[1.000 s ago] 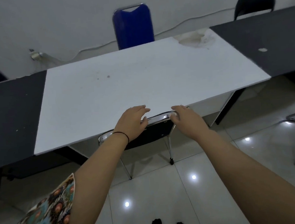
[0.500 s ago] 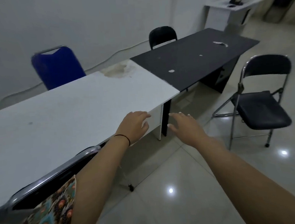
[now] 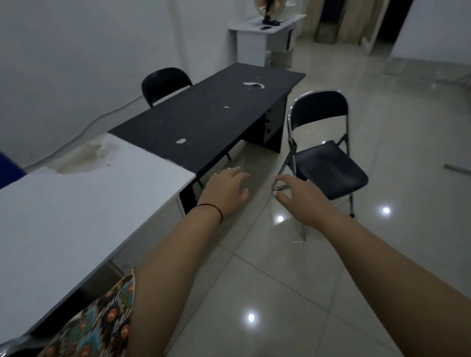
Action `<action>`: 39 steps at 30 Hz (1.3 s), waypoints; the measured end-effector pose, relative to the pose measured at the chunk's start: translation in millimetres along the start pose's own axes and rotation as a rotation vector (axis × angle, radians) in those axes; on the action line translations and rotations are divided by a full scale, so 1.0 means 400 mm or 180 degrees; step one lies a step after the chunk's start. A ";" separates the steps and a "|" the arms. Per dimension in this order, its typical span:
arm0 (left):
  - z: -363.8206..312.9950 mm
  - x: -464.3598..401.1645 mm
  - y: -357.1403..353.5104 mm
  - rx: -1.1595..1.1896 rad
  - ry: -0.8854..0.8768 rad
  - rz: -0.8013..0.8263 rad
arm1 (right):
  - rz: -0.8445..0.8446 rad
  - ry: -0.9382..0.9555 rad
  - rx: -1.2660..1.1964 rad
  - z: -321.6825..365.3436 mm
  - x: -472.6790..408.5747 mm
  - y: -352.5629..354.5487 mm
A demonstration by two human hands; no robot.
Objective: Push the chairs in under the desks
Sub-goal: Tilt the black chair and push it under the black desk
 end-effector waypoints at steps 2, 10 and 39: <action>-0.034 -0.063 -0.029 0.0039 -0.0033 0.0100 | -0.0079 -0.0108 -0.0084 -0.056 -0.019 0.021; -0.113 -0.351 -0.122 0.0069 -0.0242 0.0248 | -0.0215 -0.0477 0.0029 -0.279 -0.187 0.085; -0.540 -1.263 -0.546 0.0257 -0.0215 0.0357 | 0.0192 -0.0634 0.0207 -1.185 -0.718 0.264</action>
Point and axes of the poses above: each hand's wrist, its own x-axis away from the middle knuckle, its own y-axis out of the back of the hand, z = x × y, the point moved 1 cm from there along -x, towards the middle knuckle, and after that the axes turned 12 degrees about x, right-handed, at the moved point
